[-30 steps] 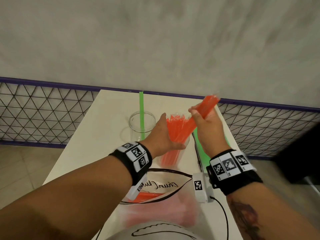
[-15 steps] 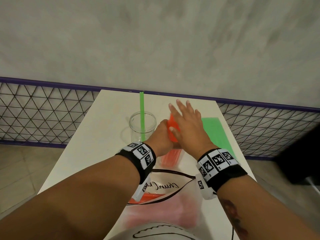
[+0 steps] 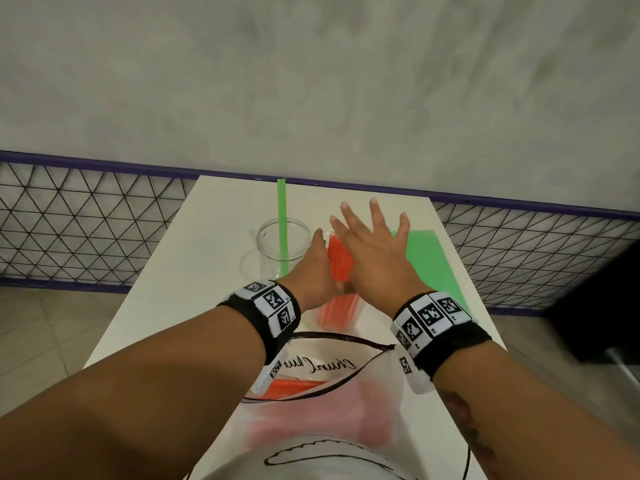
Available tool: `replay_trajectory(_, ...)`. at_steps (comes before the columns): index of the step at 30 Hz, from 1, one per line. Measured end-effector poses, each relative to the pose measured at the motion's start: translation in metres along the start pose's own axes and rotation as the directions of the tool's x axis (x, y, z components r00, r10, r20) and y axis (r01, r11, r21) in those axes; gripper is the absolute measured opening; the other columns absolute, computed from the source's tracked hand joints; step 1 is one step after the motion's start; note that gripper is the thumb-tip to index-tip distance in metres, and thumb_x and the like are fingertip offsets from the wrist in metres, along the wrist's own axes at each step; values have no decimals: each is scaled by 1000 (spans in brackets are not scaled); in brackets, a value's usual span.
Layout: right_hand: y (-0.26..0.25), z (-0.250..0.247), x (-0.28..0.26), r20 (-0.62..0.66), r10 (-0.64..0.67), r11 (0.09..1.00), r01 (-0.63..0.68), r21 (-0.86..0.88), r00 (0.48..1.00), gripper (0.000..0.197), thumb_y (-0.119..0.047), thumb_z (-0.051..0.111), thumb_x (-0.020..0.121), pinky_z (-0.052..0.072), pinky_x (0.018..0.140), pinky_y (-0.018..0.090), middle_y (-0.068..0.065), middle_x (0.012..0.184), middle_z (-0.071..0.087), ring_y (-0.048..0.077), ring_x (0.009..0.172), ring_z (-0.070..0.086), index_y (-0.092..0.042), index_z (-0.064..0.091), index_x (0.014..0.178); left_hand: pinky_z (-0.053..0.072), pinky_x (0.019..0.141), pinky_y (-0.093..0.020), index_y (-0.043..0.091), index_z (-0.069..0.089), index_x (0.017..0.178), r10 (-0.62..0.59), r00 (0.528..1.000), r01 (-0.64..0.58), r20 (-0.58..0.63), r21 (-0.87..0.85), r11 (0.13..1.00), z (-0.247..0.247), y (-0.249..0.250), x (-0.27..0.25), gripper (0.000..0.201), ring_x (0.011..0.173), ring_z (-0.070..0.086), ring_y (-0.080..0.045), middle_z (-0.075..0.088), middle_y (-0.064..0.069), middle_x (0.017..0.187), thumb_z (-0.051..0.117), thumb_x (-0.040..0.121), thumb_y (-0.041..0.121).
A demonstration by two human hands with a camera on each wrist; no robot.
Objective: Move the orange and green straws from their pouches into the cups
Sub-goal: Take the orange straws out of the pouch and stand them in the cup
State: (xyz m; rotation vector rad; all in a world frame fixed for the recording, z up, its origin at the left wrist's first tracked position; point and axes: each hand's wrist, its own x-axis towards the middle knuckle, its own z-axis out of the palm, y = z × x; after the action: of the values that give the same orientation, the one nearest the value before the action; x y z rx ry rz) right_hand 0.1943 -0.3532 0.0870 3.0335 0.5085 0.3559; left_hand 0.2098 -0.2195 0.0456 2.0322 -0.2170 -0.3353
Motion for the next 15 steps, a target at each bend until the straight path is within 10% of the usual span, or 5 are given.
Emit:
replay_trajectory(2, -8, -4, -11, -285, -25, 993, 57, 104, 958, 62, -22, 45, 78, 6, 111, 65, 1, 155, 36, 36, 145, 22, -22, 48, 140, 35, 109, -28, 13, -5, 156, -55, 998, 55, 25, -11, 998, -7, 5, -15, 125, 139, 35, -14, 30, 1, 154, 86, 73, 31)
replay_trajectory(5, -25, 3, -32, -485, -77, 892, 277, 356, 871, 40, -13, 44, 78, 42, 99, 46, 10, 118, 63, 27, 113, 54, -8, 67, 111, 43, 79, -19, 18, 50, 124, -19, 999, 22, -27, 131, 991, -19, -15, -39, 53, 100, 55, -8, 57, 8, 115, 79, 82, 31)
replay_trajectory(9, -56, 31, -52, 23, -255, 831, 207, 517, 967, 36, -20, 36, 89, 50, 72, 34, 5, 90, 65, 20, 80, 60, -10, 70, 96, 52, 89, -38, 28, 65, 73, -17, 998, -4, 63, 313, 950, -25, -72, -68, 14, 92, 63, -9, 66, 10, 96, 76, 78, 35)
replay_trajectory(15, -75, 86, -70, 608, -360, 915, 142, 377, 708, 29, -29, 60, 91, 42, 73, 32, 10, 105, 63, 26, 90, 58, -11, 63, 113, 54, 68, -25, 32, 66, 81, -333, 906, 114, 263, 605, 788, -29, -108, -89, 20, 82, 62, -11, 58, 4, 101, 69, 81, 12)
